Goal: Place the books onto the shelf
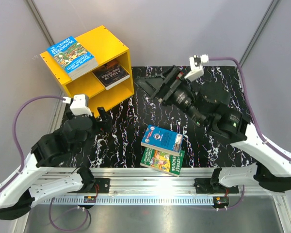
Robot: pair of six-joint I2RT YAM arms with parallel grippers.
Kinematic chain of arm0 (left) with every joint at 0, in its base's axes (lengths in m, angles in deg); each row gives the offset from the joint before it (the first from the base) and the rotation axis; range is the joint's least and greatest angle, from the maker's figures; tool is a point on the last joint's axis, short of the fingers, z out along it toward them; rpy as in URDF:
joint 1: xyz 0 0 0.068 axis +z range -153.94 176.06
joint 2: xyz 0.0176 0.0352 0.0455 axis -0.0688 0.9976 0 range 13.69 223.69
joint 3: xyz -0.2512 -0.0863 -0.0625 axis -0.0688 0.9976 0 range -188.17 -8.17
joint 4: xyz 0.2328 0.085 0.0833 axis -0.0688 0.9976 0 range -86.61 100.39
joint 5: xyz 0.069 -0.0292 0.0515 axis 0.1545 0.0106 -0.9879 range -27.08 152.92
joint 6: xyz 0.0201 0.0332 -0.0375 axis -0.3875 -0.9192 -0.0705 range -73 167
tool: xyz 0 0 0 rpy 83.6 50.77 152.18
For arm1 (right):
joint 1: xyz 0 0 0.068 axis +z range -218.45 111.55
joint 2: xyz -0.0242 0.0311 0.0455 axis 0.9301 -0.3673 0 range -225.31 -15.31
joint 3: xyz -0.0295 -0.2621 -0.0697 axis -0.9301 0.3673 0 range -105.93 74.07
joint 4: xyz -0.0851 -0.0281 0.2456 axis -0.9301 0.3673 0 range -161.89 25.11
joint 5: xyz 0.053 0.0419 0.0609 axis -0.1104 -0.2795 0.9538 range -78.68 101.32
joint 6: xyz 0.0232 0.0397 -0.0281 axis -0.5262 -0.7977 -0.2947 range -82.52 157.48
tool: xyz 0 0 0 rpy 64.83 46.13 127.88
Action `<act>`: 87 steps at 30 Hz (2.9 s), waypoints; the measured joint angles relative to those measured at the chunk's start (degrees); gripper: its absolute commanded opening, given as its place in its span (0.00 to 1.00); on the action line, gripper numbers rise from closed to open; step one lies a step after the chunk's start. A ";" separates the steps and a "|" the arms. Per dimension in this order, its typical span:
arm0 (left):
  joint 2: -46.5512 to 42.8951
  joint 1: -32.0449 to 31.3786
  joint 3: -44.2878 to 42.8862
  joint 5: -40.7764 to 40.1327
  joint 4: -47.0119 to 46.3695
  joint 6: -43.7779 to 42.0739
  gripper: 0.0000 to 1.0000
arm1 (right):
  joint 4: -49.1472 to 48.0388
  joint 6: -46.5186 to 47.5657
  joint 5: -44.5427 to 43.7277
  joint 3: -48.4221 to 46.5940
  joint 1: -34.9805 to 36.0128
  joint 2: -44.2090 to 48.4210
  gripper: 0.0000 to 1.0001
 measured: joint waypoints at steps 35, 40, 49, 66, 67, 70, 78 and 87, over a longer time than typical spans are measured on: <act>40.74 5.88 11.34 25.07 -39.82 -1.01 0.99 | -17.81 -7.85 38.10 75.89 -48.46 7.96 0.98; 44.22 5.86 12.04 27.02 -42.97 -0.68 0.99 | -9.75 -6.64 36.87 76.22 -48.43 16.09 0.99; 47.34 5.86 12.94 28.92 -46.18 0.31 0.98 | -8.92 -6.80 37.03 82.31 -48.43 18.75 0.98; 49.64 5.86 13.40 31.19 -48.81 1.75 0.98 | -29.75 -10.58 40.96 83.38 -46.93 4.63 0.92; 49.77 5.86 13.40 31.39 -49.00 1.84 0.98 | -30.64 -10.82 40.92 83.62 -46.62 4.33 0.91; 50.12 5.86 13.40 31.95 -49.22 2.05 0.97 | -33.07 -11.72 40.87 84.32 -45.66 3.54 0.83; 50.29 5.86 13.40 33.22 -49.68 2.80 0.97 | -36.98 -13.40 40.72 86.25 -43.30 0.70 0.51; 50.29 5.42 13.40 34.51 -50.49 3.91 0.96 | -39.67 -15.43 39.60 87.43 -42.56 2.62 0.25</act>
